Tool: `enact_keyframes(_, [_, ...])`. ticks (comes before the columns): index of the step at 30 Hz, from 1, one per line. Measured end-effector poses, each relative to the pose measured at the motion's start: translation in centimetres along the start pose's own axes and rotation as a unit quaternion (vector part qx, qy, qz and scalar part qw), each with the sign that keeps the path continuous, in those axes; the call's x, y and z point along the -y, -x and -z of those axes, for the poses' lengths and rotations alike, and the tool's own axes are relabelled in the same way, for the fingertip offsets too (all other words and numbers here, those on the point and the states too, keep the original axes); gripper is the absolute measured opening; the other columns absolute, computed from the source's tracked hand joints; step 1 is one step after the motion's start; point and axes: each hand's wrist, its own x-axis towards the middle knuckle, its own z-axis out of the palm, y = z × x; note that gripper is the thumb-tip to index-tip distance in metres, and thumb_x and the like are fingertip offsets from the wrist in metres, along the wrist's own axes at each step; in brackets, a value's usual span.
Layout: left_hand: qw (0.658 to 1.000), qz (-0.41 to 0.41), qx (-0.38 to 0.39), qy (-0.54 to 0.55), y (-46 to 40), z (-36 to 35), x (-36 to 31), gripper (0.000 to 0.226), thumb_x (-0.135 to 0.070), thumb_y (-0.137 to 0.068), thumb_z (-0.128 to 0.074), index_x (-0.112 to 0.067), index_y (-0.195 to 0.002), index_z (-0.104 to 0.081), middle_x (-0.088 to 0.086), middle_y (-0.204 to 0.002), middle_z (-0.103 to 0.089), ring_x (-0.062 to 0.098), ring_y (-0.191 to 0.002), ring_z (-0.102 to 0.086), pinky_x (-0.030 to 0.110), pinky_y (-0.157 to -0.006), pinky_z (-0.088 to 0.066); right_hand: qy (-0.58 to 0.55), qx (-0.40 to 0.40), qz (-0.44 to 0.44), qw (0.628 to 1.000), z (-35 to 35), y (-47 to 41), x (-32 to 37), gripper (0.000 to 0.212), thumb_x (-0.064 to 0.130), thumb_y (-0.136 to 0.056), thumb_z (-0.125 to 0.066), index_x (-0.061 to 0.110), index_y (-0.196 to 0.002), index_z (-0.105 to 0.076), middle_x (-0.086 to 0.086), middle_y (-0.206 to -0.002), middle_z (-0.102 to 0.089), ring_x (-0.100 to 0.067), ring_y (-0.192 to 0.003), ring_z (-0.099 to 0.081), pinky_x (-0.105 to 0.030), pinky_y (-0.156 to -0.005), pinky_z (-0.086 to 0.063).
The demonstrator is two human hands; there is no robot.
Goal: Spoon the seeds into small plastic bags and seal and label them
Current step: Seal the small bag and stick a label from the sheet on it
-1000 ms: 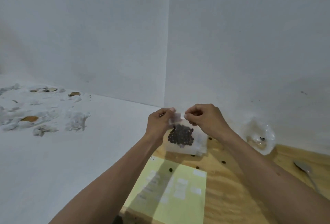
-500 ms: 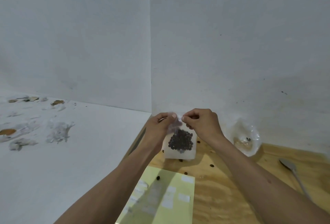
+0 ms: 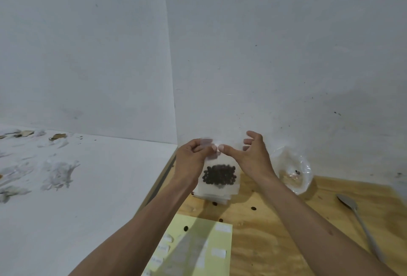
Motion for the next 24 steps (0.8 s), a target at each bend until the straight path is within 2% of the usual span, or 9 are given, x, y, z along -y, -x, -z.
enact_keyframes(3, [1.000,0.000,0.013,-0.012,0.1,-0.5,-0.3,0.020,-0.010,-0.086,-0.078,-0.008,-0.106,-0.073,0.009,-0.090,-0.079,0.020,-0.083,-0.076,0.018,-0.071,-0.055,-0.058,0.083,0.009,0.995,0.9,-0.5,-0.6,0.039,0.047,-0.078,-0.083,0.014,-0.096,-0.077,0.006,-0.088,-0.077,-0.009,-0.084,-0.071,-0.023,-0.075,-0.052])
enact_keyframes(6, [1.000,0.010,0.005,-0.018,0.2,-1.1,-0.6,0.019,-0.008,-0.085,-0.077,-0.009,-0.103,-0.075,0.010,-0.087,-0.078,0.017,-0.076,-0.075,0.015,-0.065,-0.054,-0.029,0.082,0.056,0.995,1.6,-0.8,-0.9,0.026,0.042,-0.085,-0.078,0.016,-0.081,-0.080,0.003,-0.077,-0.077,-0.007,-0.071,-0.071,-0.026,-0.073,-0.054])
enact_keyframes(10, [1.000,0.015,0.006,-0.024,-0.1,-1.8,-0.7,0.020,-0.005,-0.082,-0.077,-0.006,-0.102,-0.075,0.011,-0.088,-0.079,0.026,-0.081,-0.077,0.022,-0.071,-0.059,0.003,0.099,0.053,0.994,2.7,-0.9,-1.2,0.024,0.037,-0.093,-0.069,0.015,-0.090,-0.079,0.008,-0.085,-0.079,-0.029,-0.090,-0.072,-0.041,-0.085,-0.056])
enact_keyframes(12, [1.000,0.013,0.005,-0.021,-0.2,-2.4,-0.7,0.019,-0.002,-0.082,-0.077,-0.005,-0.100,-0.076,0.012,-0.088,-0.078,0.026,-0.079,-0.077,0.027,-0.075,-0.060,0.011,0.105,0.050,0.993,3.3,-1.2,-1.7,0.035,0.035,-0.095,-0.065,0.003,-0.094,-0.076,0.007,-0.082,-0.079,-0.044,-0.079,-0.064,-0.041,-0.072,-0.050])
enact_keyframes(14, [1.000,0.003,0.006,-0.028,-0.2,-3.2,-0.7,0.017,-0.002,-0.082,-0.076,-0.004,-0.099,-0.075,0.015,-0.088,-0.077,0.024,-0.075,-0.075,0.025,-0.073,-0.060,0.010,0.104,0.045,0.994,4.0,-1.2,-1.9,0.036,0.032,-0.097,-0.060,-0.001,-0.093,-0.076,-0.005,-0.079,-0.078,-0.027,-0.064,-0.051,-0.035,-0.065,-0.039])
enact_keyframes(16, [0.999,-0.004,0.008,-0.032,-0.2,-4.0,-0.5,0.018,-0.001,-0.082,-0.075,-0.004,-0.100,-0.075,0.018,-0.087,-0.077,0.023,-0.073,-0.074,0.019,-0.066,-0.057,0.008,0.103,0.040,0.994,4.7,-1.1,-2.2,0.037,0.032,-0.098,-0.058,0.000,-0.095,-0.075,-0.018,-0.088,-0.076,-0.021,-0.067,-0.051,-0.037,-0.067,-0.041])
enact_keyframes(19, [1.000,0.005,0.019,-0.013,-0.3,-5.6,-0.1,0.020,-0.001,-0.082,-0.076,-0.003,-0.101,-0.075,0.017,-0.087,-0.076,0.025,-0.074,-0.075,0.021,-0.067,-0.059,-0.014,0.086,0.019,0.996,6.5,-0.7,-2.8,0.026,0.028,-0.099,-0.057,0.011,-0.104,-0.075,0.000,-0.090,-0.078,-0.013,-0.076,-0.065,-0.032,-0.078,-0.052])
enact_keyframes(21, [1.000,0.013,0.018,-0.009,-0.7,-6.9,0.2,0.020,-0.003,-0.082,-0.078,-0.002,-0.102,-0.075,0.013,-0.092,-0.077,0.024,-0.078,-0.076,0.026,-0.074,-0.061,-0.032,0.089,-0.015,0.995,8.2,-0.3,-3.6,0.030,0.033,-0.095,-0.062,0.017,-0.120,-0.067,0.007,-0.097,-0.076,-0.009,-0.086,-0.069,-0.029,-0.080,-0.054])
enact_keyframes(24, [0.999,0.033,0.025,-0.002,-1.4,-9.1,1.0,0.024,-0.008,-0.083,-0.080,0.001,-0.104,-0.073,0.016,-0.098,-0.075,0.018,-0.079,-0.074,0.024,-0.072,-0.060,-0.034,0.087,-0.028,0.995,10.9,0.4,-5.0,0.035,0.029,-0.093,-0.071,0.024,-0.126,-0.062,0.000,-0.113,-0.072,-0.014,-0.096,-0.070,-0.022,-0.071,-0.053])
